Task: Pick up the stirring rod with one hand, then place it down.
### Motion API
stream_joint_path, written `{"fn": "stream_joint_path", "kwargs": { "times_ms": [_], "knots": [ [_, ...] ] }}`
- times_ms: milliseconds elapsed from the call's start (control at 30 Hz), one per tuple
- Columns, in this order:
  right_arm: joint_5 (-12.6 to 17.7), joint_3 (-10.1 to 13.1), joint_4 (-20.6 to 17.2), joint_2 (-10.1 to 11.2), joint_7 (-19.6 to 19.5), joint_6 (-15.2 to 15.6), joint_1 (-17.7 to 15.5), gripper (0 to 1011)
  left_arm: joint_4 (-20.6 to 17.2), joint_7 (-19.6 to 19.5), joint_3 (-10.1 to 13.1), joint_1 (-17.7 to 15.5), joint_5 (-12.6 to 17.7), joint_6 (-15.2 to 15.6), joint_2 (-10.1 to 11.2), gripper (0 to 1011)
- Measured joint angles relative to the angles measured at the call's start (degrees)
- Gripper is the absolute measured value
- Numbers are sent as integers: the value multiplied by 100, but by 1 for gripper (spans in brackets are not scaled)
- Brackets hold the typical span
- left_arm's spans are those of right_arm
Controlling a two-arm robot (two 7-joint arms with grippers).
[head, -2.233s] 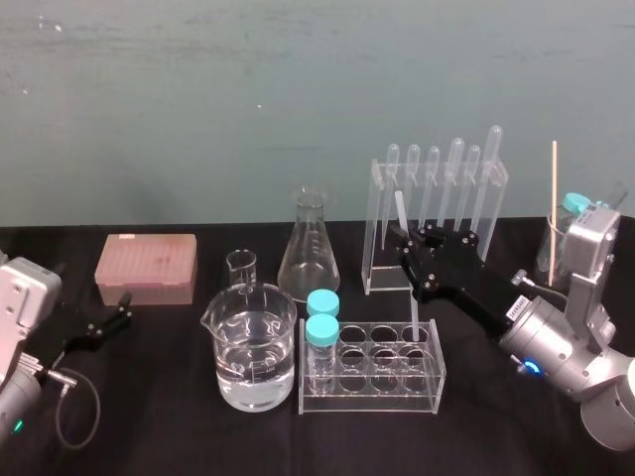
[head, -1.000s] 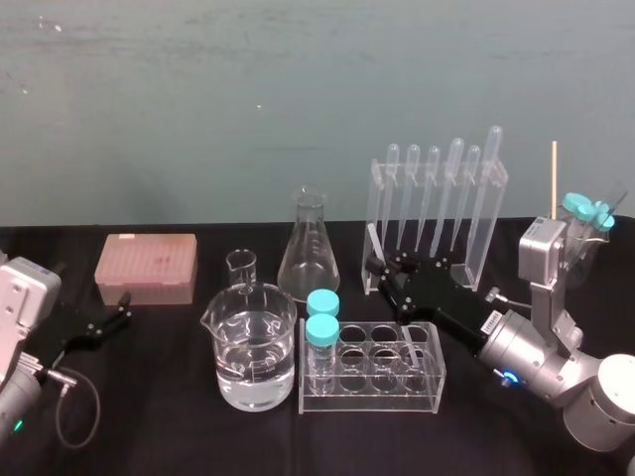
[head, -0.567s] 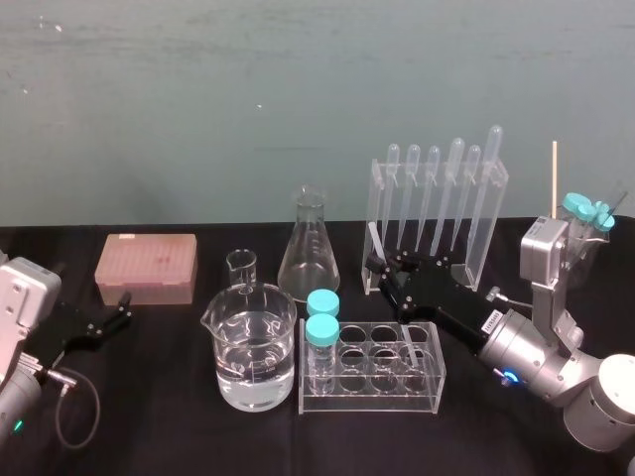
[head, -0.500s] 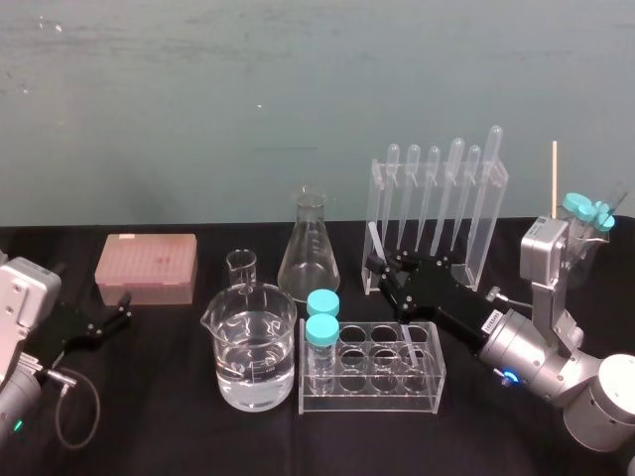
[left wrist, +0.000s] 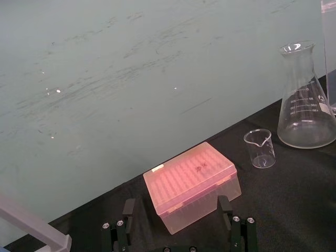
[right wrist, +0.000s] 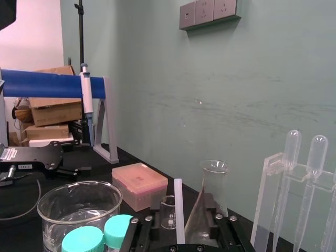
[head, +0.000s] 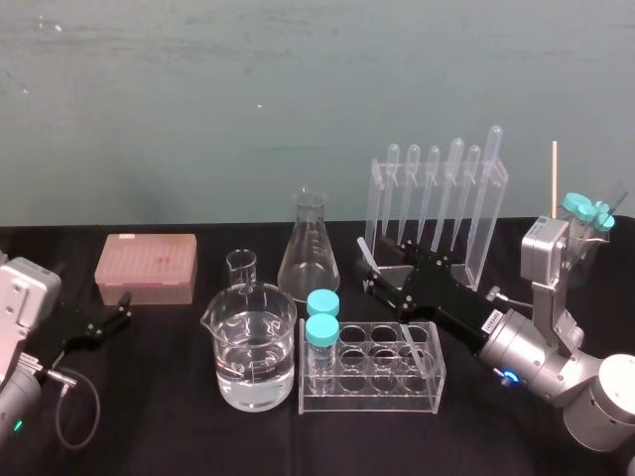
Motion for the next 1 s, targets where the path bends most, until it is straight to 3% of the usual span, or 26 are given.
{"fn": "stream_joint_path", "kwargs": {
  "times_ms": [367, 500, 667, 833, 867, 967, 1000],
  "knots": [
    [0, 0, 0, 0, 4, -1, 0, 854, 0, 0, 0, 0, 0, 0, 0, 1000],
    [38, 110, -146, -15, 3, -279, -51, 954, 0, 0, 0, 0, 0, 0, 0, 1000],
    [109, 363, -484, -80, -188, -599, -160, 1003, 0, 0, 0, 0, 0, 0, 0, 1000],
    [-226, 681, -836, -124, -842, -696, -308, 1003, 0, 0, 0, 0, 0, 0, 0, 1000],
    [-396, 772, -905, -131, -1142, -576, -371, 1003, 0, 0, 0, 0, 0, 0, 0, 1000],
    [-598, 907, -968, -130, -1535, -313, -452, 1003, 0, 0, 0, 0, 0, 0, 0, 1000],
    [-679, 988, -1000, -123, -1750, -65, -522, 1003, 0, 0, 0, 0, 0, 0, 0, 1000]
  ]
}}
